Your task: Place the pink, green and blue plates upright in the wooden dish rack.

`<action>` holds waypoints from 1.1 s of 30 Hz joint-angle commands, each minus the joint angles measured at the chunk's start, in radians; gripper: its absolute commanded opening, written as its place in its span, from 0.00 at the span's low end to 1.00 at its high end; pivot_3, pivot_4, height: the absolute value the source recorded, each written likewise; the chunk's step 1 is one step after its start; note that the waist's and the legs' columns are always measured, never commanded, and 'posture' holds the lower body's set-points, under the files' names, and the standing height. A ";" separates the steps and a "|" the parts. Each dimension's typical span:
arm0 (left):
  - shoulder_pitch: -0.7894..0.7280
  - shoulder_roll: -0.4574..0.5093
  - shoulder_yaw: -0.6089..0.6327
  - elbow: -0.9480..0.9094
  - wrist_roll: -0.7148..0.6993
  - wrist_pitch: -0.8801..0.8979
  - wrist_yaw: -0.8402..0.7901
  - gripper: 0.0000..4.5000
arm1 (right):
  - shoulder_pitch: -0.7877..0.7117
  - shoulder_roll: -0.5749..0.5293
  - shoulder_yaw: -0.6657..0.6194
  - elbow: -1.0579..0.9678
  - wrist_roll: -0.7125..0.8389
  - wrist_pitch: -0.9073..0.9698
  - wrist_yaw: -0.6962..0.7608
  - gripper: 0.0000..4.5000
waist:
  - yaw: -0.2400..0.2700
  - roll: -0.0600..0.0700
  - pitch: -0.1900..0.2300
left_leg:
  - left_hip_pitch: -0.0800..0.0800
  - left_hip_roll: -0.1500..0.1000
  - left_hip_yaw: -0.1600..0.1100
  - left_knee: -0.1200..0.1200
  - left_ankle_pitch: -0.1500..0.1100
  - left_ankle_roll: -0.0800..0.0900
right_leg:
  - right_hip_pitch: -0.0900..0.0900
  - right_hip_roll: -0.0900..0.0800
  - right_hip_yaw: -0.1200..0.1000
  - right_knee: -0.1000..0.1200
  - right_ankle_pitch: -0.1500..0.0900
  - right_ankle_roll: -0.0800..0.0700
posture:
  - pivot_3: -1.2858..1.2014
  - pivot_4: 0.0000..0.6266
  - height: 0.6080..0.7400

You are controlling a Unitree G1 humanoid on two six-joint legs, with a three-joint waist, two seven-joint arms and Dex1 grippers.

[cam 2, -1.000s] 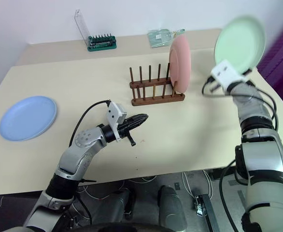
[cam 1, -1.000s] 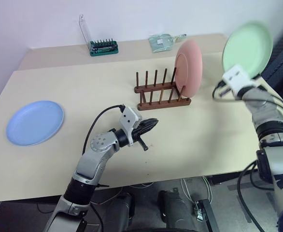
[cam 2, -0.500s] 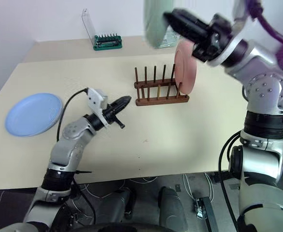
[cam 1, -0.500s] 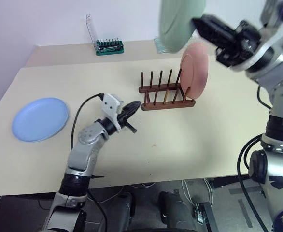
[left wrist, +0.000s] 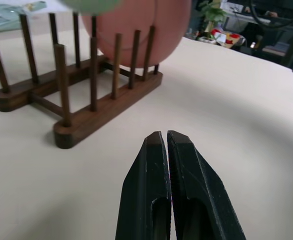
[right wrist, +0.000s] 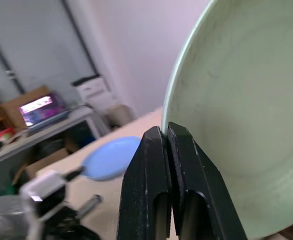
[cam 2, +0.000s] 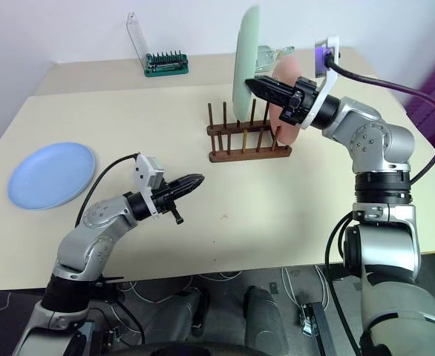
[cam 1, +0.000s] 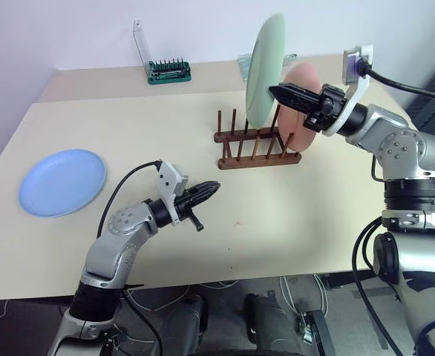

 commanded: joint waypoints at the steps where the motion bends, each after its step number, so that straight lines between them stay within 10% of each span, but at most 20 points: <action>1: -0.004 -0.003 -0.004 -0.046 -0.014 0.002 0.003 0.02 | -0.045 -0.016 -0.025 0.034 -0.030 -0.041 0.058 0.00 | 0.000 0.000 0.000 | 0.000 0.000 0.000 0.000 0.000 0.000 | 0.000 0.000 0.000 0.000 0.000 0.000 | 0.52 0.24 1.00; 11: -0.015 -0.009 -0.024 -0.040 -0.006 0.001 0.001 0.02 | -0.054 -0.013 -0.011 0.095 -0.122 -0.041 0.129 0.00 | -0.003 0.000 0.000 | 0.000 0.000 0.000 0.000 0.000 0.000 | 0.000 0.000 0.000 0.000 0.000 0.000 | 0.52 0.24 1.00; 19: -0.003 -0.006 -0.027 -0.051 -0.008 0.007 0.003 0.02 | -0.073 0.007 -0.037 0.107 -0.182 -0.121 0.079 0.73 | -0.003 0.000 0.000 | 0.000 0.000 0.000 0.000 0.000 0.000 | 0.000 0.000 0.000 0.000 0.000 0.000 | 0.52 0.24 1.00; 33: -0.077 -0.057 0.010 0.057 0.124 -0.137 0.155 0.02 | -0.097 0.009 -0.010 -0.084 -0.327 -0.377 -0.052 0.73 | -0.002 0.000 0.000 | -0.001 0.000 0.000 0.000 0.000 0.000 | -0.001 0.000 0.000 0.000 0.000 0.000 | 0.52 0.24 1.00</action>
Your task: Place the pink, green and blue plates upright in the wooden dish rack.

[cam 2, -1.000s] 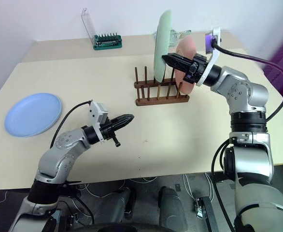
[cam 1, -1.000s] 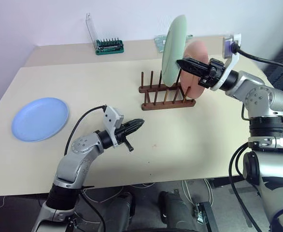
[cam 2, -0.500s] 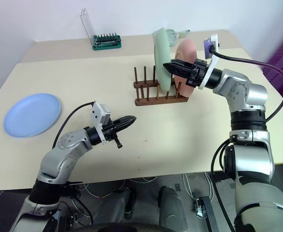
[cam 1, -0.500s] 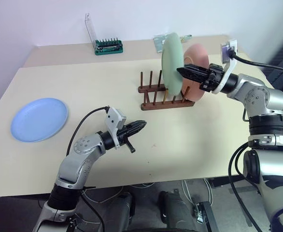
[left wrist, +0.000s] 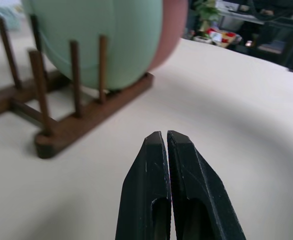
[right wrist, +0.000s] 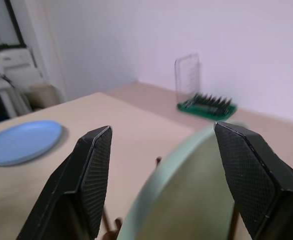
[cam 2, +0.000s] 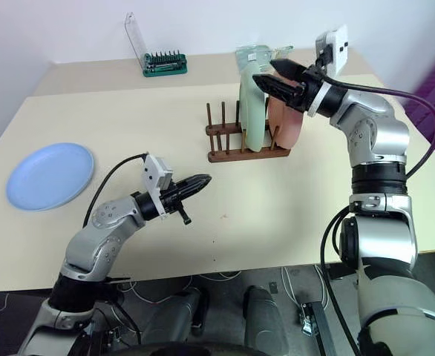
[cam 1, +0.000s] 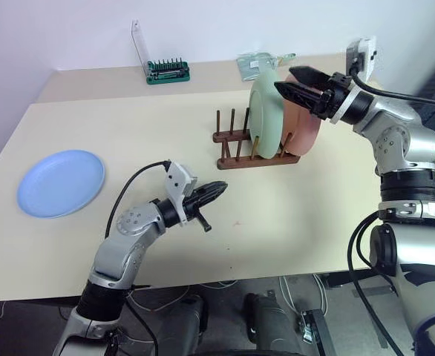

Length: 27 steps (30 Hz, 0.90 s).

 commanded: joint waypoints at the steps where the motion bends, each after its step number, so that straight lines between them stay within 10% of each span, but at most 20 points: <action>1: -0.050 -0.025 0.062 0.060 0.077 -0.077 0.121 0.02 | -0.033 -0.008 0.004 -0.130 -0.026 -0.068 -0.014 0.73 | 0.002 0.000 0.000 | 0.000 0.000 0.000 0.000 0.000 0.000 | 0.000 0.000 0.000 0.000 0.000 0.000 | 0.52 0.24 1.00; 8: -0.137 -0.054 0.454 0.002 0.151 0.023 0.648 0.66 | 0.118 0.016 0.193 -0.473 -0.023 -0.014 0.096 0.74 | -0.019 -0.002 0.000 | 0.000 0.002 -0.001 -0.001 -0.001 -0.002 | -0.002 0.000 0.000 0.002 0.000 0.000 | 0.52 0.24 1.00; 12: -0.120 -0.137 0.747 -0.145 0.177 0.272 1.000 0.66 | 0.155 0.067 0.234 -0.464 -0.028 -0.013 0.081 0.74 | -0.019 -0.002 -0.001 | -0.001 0.000 0.000 0.001 -0.001 -0.002 | -0.002 0.000 0.000 0.002 0.000 0.001 | 0.52 0.24 1.00; 27: -0.205 -0.276 1.119 -0.125 -0.033 0.631 1.195 0.61 | 0.201 0.081 0.259 -0.460 -0.049 -0.008 0.099 0.74 | 0.006 -0.009 -0.002 | 0.000 0.000 -0.004 0.004 0.000 -0.003 | 0.001 0.001 -0.004 0.002 0.000 0.001 | 0.52 0.24 1.00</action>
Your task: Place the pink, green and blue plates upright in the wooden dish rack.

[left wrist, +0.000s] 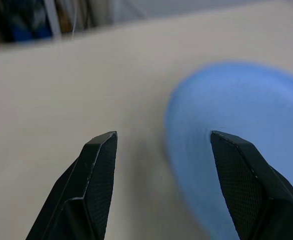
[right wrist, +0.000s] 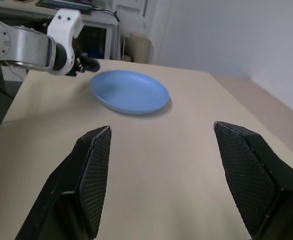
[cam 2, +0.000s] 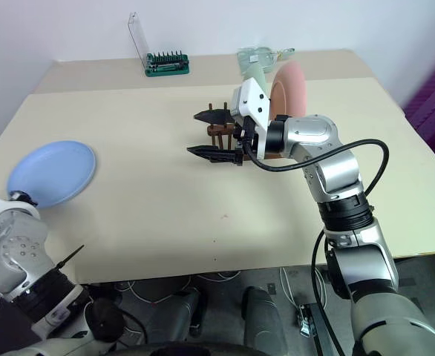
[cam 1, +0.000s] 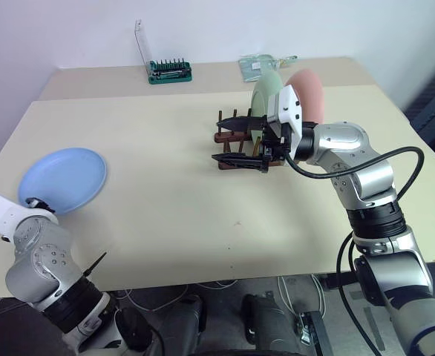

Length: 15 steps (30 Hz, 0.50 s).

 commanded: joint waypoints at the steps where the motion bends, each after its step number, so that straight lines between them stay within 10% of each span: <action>1: -0.047 0.013 0.066 0.084 -0.085 0.004 -0.014 0.55 | 0.020 -0.005 -0.015 -0.042 -0.006 -0.004 -0.016 0.74 | 0.000 0.000 0.000 | 0.000 0.000 0.000 0.000 0.000 0.000 | 0.000 0.000 0.000 0.000 0.000 0.000 | 0.52 0.24 1.00; 6: -0.075 0.051 0.060 0.159 -0.124 -0.010 -0.020 0.03 | 0.042 -0.013 -0.019 -0.070 -0.011 0.006 -0.030 0.74 | -0.001 -0.001 0.000 | 0.000 0.000 0.000 0.000 0.000 0.000 | 0.000 0.000 0.000 0.000 0.000 0.000 | 0.52 0.24 1.00; 13: -0.093 0.099 -0.078 0.153 -0.131 -0.076 -0.091 0.01 | 0.042 -0.017 -0.022 -0.077 -0.037 -0.009 -0.056 0.74 | 0.001 -0.002 0.000 | 0.000 0.000 0.000 0.000 0.001 -0.001 | 0.000 0.000 0.000 0.000 0.000 0.000 | 0.52 0.24 1.00; 15: -0.110 0.167 -0.319 0.083 -0.072 -0.149 -0.225 0.00 | 0.019 -0.015 0.017 -0.056 -0.099 -0.067 -0.054 0.80 | 0.001 -0.003 0.001 | 0.000 0.000 0.000 0.000 0.001 -0.001 | 0.000 0.000 0.000 0.000 0.000 0.000 | 0.52 0.24 1.00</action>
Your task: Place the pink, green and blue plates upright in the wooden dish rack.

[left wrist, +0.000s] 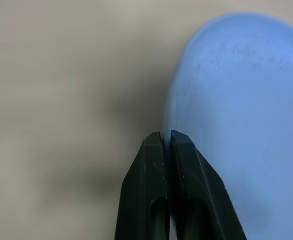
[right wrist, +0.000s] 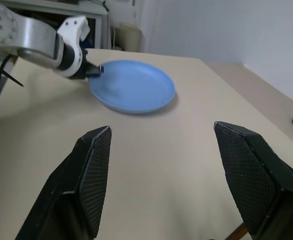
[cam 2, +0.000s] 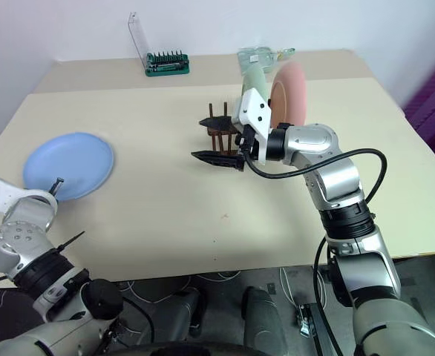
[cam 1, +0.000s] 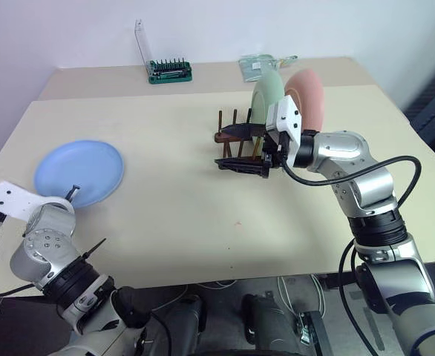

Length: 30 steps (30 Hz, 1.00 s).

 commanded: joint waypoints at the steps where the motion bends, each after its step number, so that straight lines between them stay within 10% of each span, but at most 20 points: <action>1: -0.043 0.101 -0.364 -0.125 0.076 -0.115 -0.185 0.00 | -0.042 -0.003 0.045 -0.012 -0.101 -0.122 -0.004 0.86 | 0.001 -0.003 0.002 | 0.000 0.000 0.000 0.000 0.000 -0.001 | 0.000 0.000 0.000 0.000 0.000 0.000 | 0.52 0.24 1.00; 3: -0.054 0.118 -0.444 -0.138 0.100 -0.137 -0.210 0.00 | -0.045 0.003 0.072 -0.004 -0.149 -0.184 -0.002 0.99 | 0.001 -0.003 0.002 | -0.001 0.000 -0.001 0.000 0.001 -0.001 | 0.000 0.000 -0.001 0.000 0.000 0.000 | 0.52 0.24 1.00; 20: -0.218 -0.006 -0.472 -0.291 -0.013 0.207 -0.164 0.00 | -0.225 0.149 0.281 0.443 -0.692 -0.752 -0.370 0.99 | -0.026 -0.004 0.001 | -0.001 0.001 0.002 -0.004 0.007 -0.010 | -0.006 0.002 0.003 0.003 0.001 -0.002 | 0.52 0.24 1.00; 23: -0.228 -0.021 -0.446 -0.304 -0.023 0.234 -0.165 0.00 | -0.237 0.154 0.283 0.483 -0.721 -0.786 -0.392 0.82 | -0.027 -0.004 0.001 | -0.001 0.001 0.001 -0.005 0.007 -0.011 | -0.007 0.002 0.003 0.003 0.001 -0.002 | 0.52 0.24 1.00; 30: -0.223 -0.026 -0.439 -0.321 -0.021 0.265 -0.175 0.00 | -0.237 0.158 0.273 0.497 -0.763 -0.820 -0.437 0.06 | -0.027 -0.004 0.001 | -0.001 0.001 0.001 -0.005 0.007 -0.011 | -0.007 0.003 0.003 0.003 0.001 -0.002 | 0.52 0.24 1.00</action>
